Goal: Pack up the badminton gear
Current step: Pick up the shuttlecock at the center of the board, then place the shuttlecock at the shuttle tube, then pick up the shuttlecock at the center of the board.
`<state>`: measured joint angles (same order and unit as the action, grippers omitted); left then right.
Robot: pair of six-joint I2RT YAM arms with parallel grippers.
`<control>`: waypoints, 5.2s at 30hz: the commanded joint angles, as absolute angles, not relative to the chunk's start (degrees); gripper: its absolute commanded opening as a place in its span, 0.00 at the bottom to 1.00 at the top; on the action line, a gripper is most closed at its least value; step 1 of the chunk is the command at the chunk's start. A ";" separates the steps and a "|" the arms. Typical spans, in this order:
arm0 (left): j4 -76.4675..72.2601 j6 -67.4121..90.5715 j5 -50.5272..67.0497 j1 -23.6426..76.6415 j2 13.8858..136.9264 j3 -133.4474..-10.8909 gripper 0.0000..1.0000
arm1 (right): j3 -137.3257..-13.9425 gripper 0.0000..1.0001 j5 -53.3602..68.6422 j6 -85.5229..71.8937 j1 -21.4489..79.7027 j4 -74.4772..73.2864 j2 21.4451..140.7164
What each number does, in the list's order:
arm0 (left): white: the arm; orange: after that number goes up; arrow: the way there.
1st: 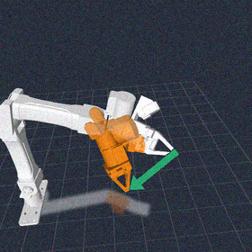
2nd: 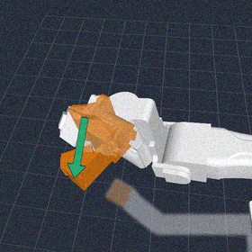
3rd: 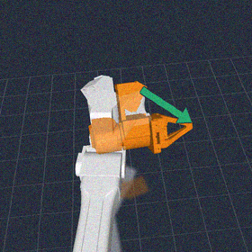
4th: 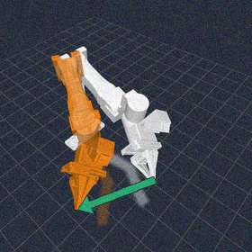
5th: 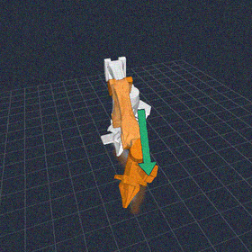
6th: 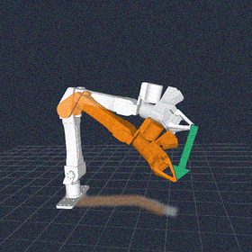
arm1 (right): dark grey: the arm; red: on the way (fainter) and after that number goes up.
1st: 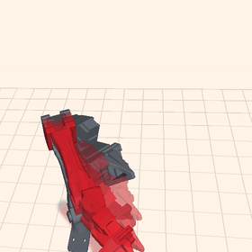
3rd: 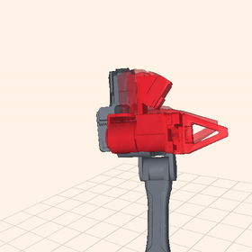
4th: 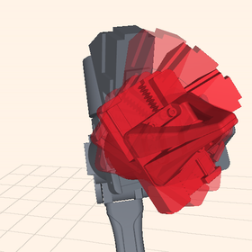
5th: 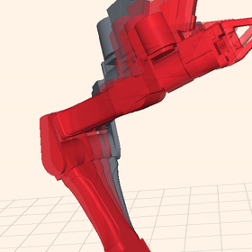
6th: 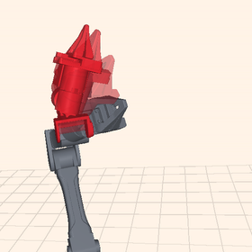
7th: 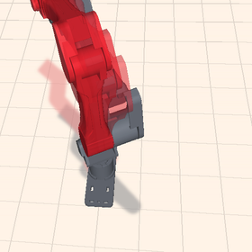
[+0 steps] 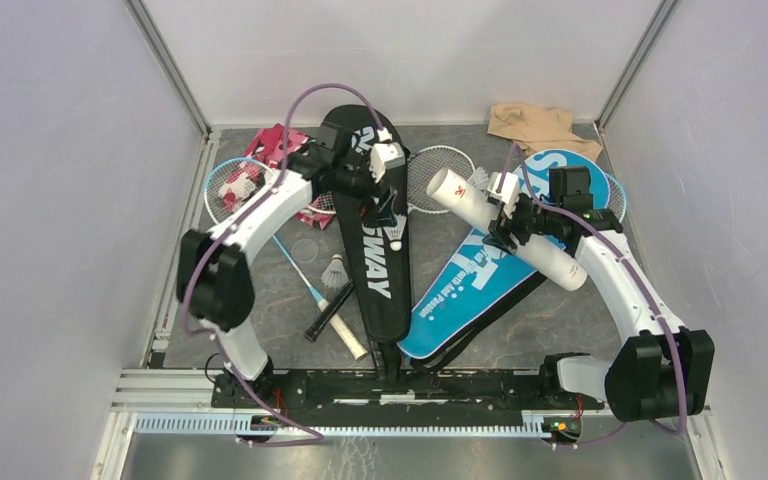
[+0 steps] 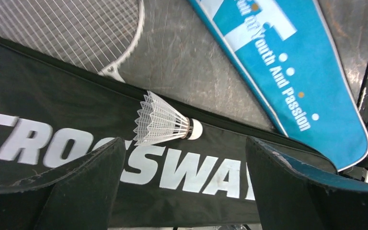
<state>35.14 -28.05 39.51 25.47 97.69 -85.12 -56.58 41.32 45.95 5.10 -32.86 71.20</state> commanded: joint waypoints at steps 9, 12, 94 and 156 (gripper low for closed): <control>46.05 -32.80 41.05 24.58 118.92 -104.19 0.88 | -52.85 0.23 41.39 45.13 3.82 -33.06 67.07; 50.69 -35.17 42.79 24.44 122.02 -108.05 0.77 | -52.43 0.22 40.82 45.72 3.55 -33.49 66.56; 41.96 -24.40 56.79 31.70 88.77 -89.58 0.57 | -57.04 0.17 49.26 53.04 9.43 -36.56 76.13; 12.25 -43.11 17.05 20.48 71.94 -37.69 0.76 | -55.55 0.17 43.09 40.74 9.37 -28.13 77.35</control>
<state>17.96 -43.13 14.09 20.38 71.07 -38.44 -55.44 41.93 40.34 9.58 -28.77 77.58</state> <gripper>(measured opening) 0.776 0.704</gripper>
